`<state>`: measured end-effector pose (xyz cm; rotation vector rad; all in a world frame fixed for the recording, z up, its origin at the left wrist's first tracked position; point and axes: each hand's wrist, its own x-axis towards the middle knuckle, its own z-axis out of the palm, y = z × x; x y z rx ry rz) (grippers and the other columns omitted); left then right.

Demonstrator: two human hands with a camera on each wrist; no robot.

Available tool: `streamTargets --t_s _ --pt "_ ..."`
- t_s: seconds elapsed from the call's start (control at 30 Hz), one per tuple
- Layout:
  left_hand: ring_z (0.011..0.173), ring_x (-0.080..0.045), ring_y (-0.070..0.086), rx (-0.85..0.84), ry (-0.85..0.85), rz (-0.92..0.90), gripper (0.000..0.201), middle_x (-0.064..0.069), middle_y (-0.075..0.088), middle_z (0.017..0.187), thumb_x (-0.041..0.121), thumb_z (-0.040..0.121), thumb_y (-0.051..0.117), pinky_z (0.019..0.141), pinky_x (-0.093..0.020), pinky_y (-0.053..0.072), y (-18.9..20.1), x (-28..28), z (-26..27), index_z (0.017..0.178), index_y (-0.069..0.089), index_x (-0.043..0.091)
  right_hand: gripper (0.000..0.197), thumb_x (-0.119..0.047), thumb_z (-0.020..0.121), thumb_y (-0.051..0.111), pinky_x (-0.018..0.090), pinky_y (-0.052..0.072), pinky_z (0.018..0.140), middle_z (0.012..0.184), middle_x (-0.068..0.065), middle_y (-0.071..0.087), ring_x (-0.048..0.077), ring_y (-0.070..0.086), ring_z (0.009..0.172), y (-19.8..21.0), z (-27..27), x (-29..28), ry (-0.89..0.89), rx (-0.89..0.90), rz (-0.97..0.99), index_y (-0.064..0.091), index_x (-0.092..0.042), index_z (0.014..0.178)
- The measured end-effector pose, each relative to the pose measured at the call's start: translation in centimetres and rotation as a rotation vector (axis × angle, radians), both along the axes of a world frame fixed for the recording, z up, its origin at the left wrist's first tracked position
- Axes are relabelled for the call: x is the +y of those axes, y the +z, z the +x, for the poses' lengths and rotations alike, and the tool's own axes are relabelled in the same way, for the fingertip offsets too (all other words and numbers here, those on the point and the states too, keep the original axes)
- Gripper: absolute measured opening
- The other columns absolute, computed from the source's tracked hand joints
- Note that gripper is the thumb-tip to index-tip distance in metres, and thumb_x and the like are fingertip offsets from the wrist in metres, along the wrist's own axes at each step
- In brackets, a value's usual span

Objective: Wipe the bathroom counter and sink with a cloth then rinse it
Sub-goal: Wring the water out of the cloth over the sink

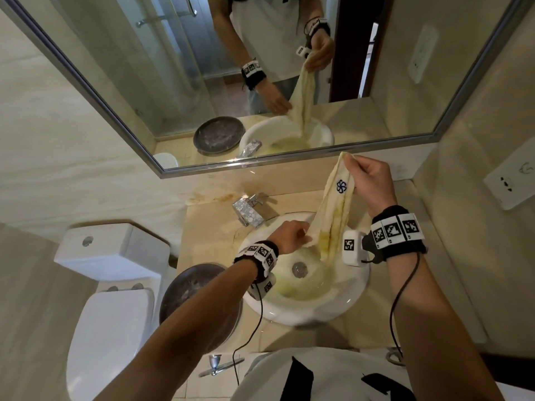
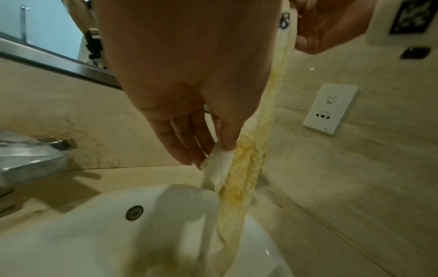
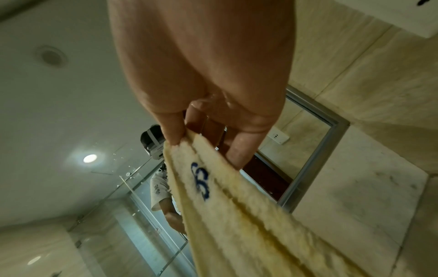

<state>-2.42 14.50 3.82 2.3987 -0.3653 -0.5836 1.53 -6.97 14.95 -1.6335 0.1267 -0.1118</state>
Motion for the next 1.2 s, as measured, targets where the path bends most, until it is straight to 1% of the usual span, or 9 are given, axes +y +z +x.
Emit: streamTargets --t_s 0.2,0.3,0.43,0.57,0.67,0.77,0.93,1.03,1.2 --pt "0.072 -0.02 0.062 0.269 0.221 -0.182 0.019 -0.004 0.063 0.079 0.03 0.1 0.057 0.056 -0.027 0.05 3.8 4.1 -0.3 0.095 0.06 0.012 0.054 -0.037 0.097 0.062 0.029 0.027 0.063 0.068 0.007 0.033 0.021 0.029 0.065 -0.9 -0.5 0.3 -0.139 0.03 0.042 0.04 0.001 0.066" --pt "0.073 -0.023 0.059 0.273 0.333 -0.386 0.023 -0.005 0.059 0.074 0.031 0.099 0.059 0.055 -0.024 0.047 6.4 4.1 -0.4 0.085 0.061 0.012 0.048 -0.042 0.093 0.066 0.03 0.033 0.064 0.071 0.005 0.041 0.019 0.036 0.067 -2.4 -0.3 1.0 -0.109 0.129 0.068 0.053 -0.003 0.068" --pt "0.062 -0.02 0.064 0.31 0.56 -0.674 0.028 -0.008 0.057 0.068 0.021 0.102 0.054 0.052 -0.025 0.046 9.4 2.4 -0.1 0.076 0.058 0.011 0.048 -0.047 0.087 0.072 0.036 0.051 0.072 0.081 0.01 0.067 0.017 0.057 0.075 -3.4 -0.2 2.9 0.037 0.239 0.109 0.071 0.001 0.09" --pt "0.073 -0.028 0.072 0.342 0.733 -0.862 0.023 -0.014 0.064 0.073 0.015 0.103 0.049 0.054 -0.024 0.051 11.1 1.1 0.3 0.096 0.06 -0.004 0.022 -0.037 0.094 0.069 0.05 0.053 0.096 0.099 0.009 0.077 0.017 0.067 0.09 -2.5 -0.6 5.6 0.217 0.19 0.138 0.08 -0.019 0.094" --pt "0.067 -0.022 0.069 0.294 0.776 -0.888 0.022 0.0 0.061 0.057 0.01 0.103 0.047 0.054 -0.024 0.049 12.2 1.2 0.6 0.089 0.061 0.0 0.022 -0.031 0.098 0.065 0.048 0.053 0.1 0.107 0.003 0.077 0.022 0.071 0.103 -1.7 -1.4 7.5 0.338 0.128 0.119 0.078 -0.019 0.11" --pt "0.068 -0.019 0.069 0.283 0.853 -0.935 0.021 -0.01 0.07 0.075 0.012 0.101 0.052 0.056 -0.022 0.05 13.0 2.1 1.0 0.102 0.067 -0.003 0.025 -0.032 0.1 0.061 0.046 0.052 0.102 0.11 0.001 0.076 0.026 0.068 0.112 -1.0 -2.1 8.4 0.406 0.059 0.112 0.076 -0.02 0.117" --pt "0.063 -0.013 0.067 0.343 0.919 -1.008 0.014 -0.002 0.068 0.065 0.011 0.1 0.054 0.055 -0.02 0.045 13.9 2.9 1.5 0.098 0.064 0.002 0.029 -0.02 0.104 0.055 0.013 0.052 0.083 0.1 -0.015 0.076 -0.004 0.069 0.088 -0.2 -2.5 8.8 0.39 0.004 0.146 0.069 -0.009 0.127" --pt "0.059 -0.009 0.065 0.372 0.923 -0.984 0.017 0.0 0.066 0.066 0.012 0.102 0.05 0.057 -0.02 0.041 14.6 2.7 1.7 0.092 0.064 0.006 0.033 -0.021 0.101 0.06 0.024 0.046 0.105 0.124 -0.004 0.071 0.009 0.064 0.12 -0.3 -2.3 8.6 0.416 -0.029 0.179 0.067 -0.008 0.129" --pt "0.071 -0.017 0.069 0.413 0.856 -0.93 0.021 -0.009 0.072 0.085 0.015 0.1 0.048 0.058 -0.023 0.044 15.7 3.3 2.3 0.101 0.064 0.003 0.036 -0.015 0.093 0.071 0.028 0.051 0.1 0.118 -0.002 0.074 0.013 0.068 0.114 -0.7 -1.7 8.2 0.401 -0.06 0.097 0.068 -0.011 0.129"
